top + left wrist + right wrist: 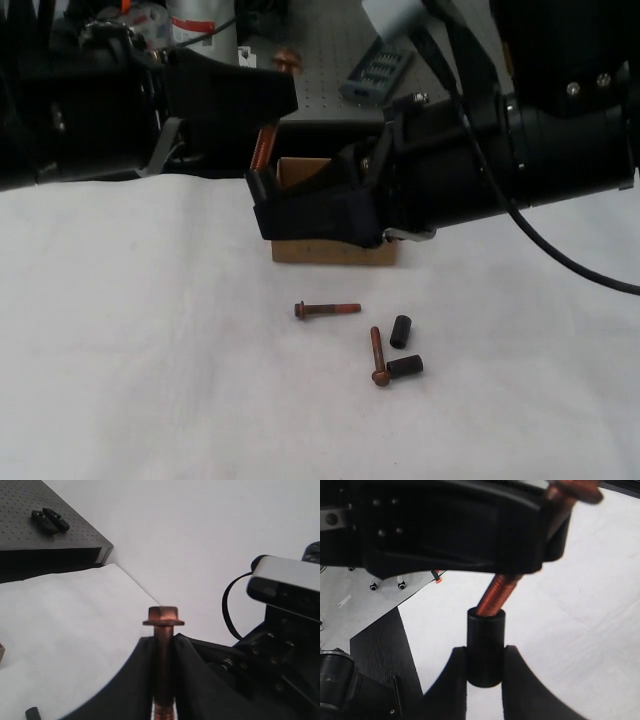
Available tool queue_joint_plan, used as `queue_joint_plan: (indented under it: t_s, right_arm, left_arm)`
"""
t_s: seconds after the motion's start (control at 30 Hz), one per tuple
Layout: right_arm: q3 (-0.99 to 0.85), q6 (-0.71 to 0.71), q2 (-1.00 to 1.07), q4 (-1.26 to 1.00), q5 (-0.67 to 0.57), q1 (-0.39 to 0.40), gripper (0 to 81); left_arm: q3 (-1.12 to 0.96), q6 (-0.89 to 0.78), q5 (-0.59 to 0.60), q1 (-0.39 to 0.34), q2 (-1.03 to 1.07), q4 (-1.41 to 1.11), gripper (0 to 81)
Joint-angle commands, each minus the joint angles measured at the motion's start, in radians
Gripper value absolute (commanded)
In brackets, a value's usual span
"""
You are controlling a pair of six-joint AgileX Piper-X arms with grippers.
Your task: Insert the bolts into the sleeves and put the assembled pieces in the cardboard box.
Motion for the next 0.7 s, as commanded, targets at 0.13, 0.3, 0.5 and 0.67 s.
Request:
queue_joint_plan:
  t_s: [0.13, 0.3, 0.5, 0.67]
  right_arm:
    - [-0.005, 0.007, -0.026, -0.017, 0.007, -0.04, 2.9]
    - [-0.005, 0.018, -0.033, -0.017, 0.01, -0.06, 2.9]
    - [-0.005, 0.029, -0.041, -0.015, 0.03, -0.069, 2.9]
    - [-0.005, 0.029, -0.043, -0.007, 0.03, -0.083, 2.9]
  left_arm:
    - [-0.001, 0.002, 0.006, 0.003, -0.015, 0.013, 0.6]
    - [-0.001, 0.002, 0.006, 0.003, -0.015, 0.025, 0.6]
    - [-0.001, 0.004, 0.006, 0.003, -0.015, 0.024, 0.6]
    - [-0.001, 0.009, 0.006, 0.003, -0.015, 0.024, 0.6]
